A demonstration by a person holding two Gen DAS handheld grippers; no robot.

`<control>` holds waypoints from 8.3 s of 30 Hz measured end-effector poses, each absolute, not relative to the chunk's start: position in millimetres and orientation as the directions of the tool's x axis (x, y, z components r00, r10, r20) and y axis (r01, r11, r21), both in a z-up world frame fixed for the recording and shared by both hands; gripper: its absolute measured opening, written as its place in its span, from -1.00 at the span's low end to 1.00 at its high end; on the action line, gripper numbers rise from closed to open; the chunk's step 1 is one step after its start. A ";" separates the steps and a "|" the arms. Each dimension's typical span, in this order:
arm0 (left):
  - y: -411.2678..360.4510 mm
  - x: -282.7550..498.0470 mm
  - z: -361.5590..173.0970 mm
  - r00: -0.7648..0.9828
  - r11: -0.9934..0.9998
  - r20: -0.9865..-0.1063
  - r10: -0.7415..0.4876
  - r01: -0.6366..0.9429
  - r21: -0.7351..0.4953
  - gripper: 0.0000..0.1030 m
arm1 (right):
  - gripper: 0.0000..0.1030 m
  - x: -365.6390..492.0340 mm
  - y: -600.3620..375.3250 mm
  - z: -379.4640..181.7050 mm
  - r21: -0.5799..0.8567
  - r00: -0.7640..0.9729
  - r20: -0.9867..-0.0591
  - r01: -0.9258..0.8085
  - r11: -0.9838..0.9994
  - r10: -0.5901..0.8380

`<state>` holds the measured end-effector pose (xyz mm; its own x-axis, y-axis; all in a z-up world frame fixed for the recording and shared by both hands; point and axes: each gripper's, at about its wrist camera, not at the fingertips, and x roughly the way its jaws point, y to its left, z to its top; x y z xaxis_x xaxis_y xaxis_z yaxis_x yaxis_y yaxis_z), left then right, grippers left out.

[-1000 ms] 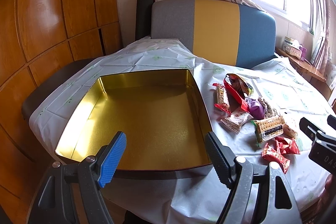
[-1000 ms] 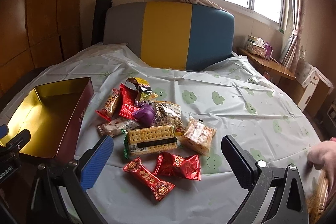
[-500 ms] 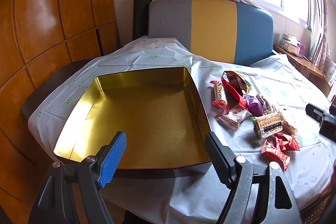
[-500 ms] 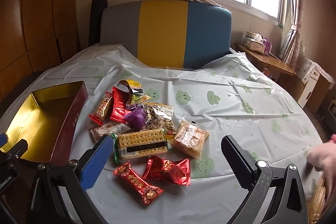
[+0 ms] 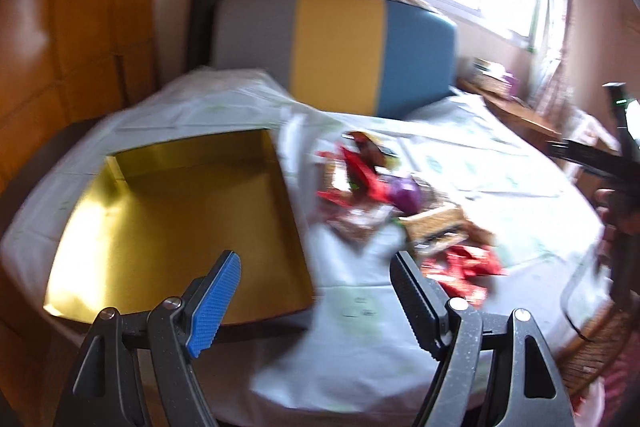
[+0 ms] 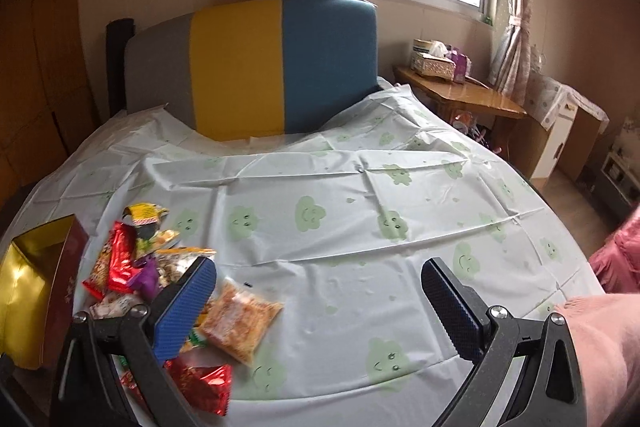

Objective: Organize snacks
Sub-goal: 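Grasp the red candy packet with the left gripper, then lift the red candy packet with the left gripper while the right gripper grasps the cracker pack, then carry the red candy packet into the gold tin and open the left gripper, then carry the cracker pack into the gold tin and release it with the right gripper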

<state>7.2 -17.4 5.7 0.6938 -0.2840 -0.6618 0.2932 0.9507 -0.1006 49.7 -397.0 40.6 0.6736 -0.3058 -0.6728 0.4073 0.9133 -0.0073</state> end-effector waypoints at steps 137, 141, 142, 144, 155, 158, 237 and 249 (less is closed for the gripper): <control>25.3 227.3 -20.7 0.542 0.950 -0.791 -0.283 0.048 -0.308 -0.26 | 0.08 69.1 -213.5 -82.4 -0.009 0.381 -0.918 -0.305 0.952 0.113; 27.9 201.9 -28.2 0.554 0.949 -0.781 -0.287 0.055 -0.310 -0.26 | 0.09 69.1 -211.8 -82.7 -0.029 0.390 -0.915 -0.315 0.949 0.102; 27.4 192.6 -30.3 0.560 0.953 -0.780 -0.280 0.061 -0.298 -0.26 | 0.09 68.9 -211.6 -82.7 -0.032 0.393 -0.914 -0.316 0.948 0.100; 27.3 172.3 -33.3 0.573 0.963 -0.780 -0.250 0.065 -0.261 -0.26 | 0.09 68.3 -211.3 -83.1 -0.035 0.397 -0.912 -0.315 0.948 0.099; 26.4 101.1 -34.2 0.628 0.990 -0.766 -0.135 0.054 -0.131 -0.26 | 0.07 63.0 -210.0 -82.9 -0.039 0.417 -0.904 -0.303 0.952 0.095; 26.4 92.7 -35.3 0.636 0.994 -0.765 -0.107 0.051 -0.096 -0.26 | 0.06 61.5 -209.5 -82.0 -0.049 0.427 -0.900 -0.295 0.954 0.086; 89.7 66.6 -42.4 0.673 0.986 -0.737 0.058 -0.154 -0.063 -0.26 | 0.14 91.6 -85.5 -13.5 0.262 0.564 -0.738 -0.266 0.928 0.370; 81.6 64.6 -39.2 0.682 0.991 -0.730 0.043 -0.124 -0.057 -0.26 | 0.34 79.1 -125.8 11.6 0.131 0.653 -0.707 -0.260 0.957 0.274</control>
<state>64.6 81.6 -39.2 0.6816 0.0433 -0.7304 -0.1236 0.9907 -0.0566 79.1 -125.8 11.6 0.6526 0.2736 -0.7066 -0.2596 0.9568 0.1307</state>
